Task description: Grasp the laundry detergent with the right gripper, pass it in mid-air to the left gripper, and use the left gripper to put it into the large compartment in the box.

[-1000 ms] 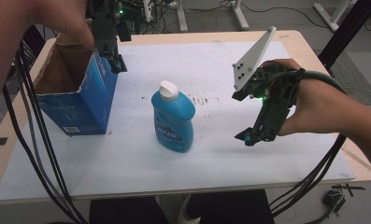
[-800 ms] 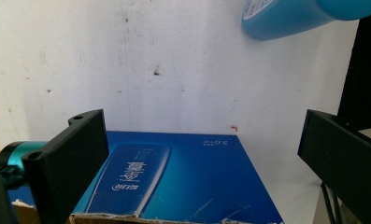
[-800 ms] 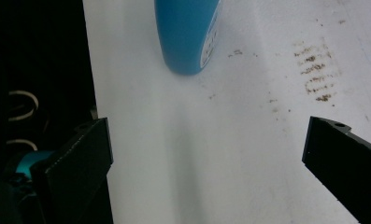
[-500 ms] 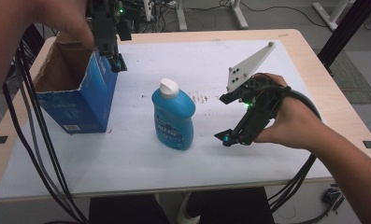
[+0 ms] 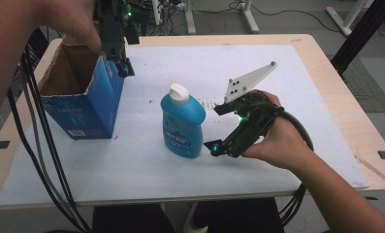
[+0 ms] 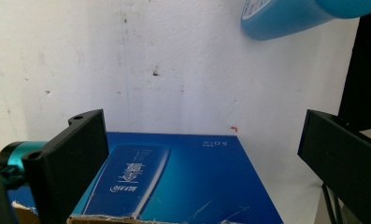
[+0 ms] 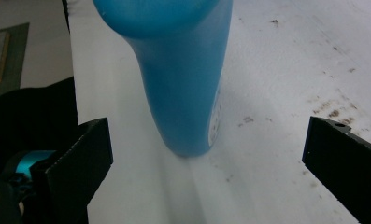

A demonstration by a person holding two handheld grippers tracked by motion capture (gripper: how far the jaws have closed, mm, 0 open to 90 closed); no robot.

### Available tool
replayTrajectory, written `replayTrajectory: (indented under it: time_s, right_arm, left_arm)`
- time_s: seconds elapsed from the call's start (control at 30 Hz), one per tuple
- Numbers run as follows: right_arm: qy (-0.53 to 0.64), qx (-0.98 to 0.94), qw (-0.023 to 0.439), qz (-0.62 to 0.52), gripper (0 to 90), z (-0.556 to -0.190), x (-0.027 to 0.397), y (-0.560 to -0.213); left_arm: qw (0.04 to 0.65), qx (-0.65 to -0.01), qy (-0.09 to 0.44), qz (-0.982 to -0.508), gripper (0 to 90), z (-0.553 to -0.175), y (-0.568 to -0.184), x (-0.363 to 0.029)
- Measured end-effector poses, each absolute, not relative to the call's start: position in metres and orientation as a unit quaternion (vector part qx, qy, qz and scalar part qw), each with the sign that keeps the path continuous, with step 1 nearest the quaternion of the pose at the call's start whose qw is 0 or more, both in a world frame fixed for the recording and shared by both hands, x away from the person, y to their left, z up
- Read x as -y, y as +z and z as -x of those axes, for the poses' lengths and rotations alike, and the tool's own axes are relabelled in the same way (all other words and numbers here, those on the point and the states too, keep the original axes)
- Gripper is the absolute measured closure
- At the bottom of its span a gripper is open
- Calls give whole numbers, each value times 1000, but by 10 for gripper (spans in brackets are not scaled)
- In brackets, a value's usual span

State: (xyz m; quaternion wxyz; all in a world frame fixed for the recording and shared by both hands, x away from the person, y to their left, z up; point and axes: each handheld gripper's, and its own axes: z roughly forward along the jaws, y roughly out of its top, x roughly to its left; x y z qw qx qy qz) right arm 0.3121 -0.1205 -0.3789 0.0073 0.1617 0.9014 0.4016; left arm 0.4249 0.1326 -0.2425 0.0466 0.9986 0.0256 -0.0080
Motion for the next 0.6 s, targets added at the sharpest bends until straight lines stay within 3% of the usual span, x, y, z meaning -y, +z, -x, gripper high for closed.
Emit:
replayTrajectory:
  time_s: [0.6]
  right_arm:
    - [450,-874,3,-183,11,-311,92,-406]
  left_arm:
    - [48,-26,-8,-998,17,-425,-245,-136]
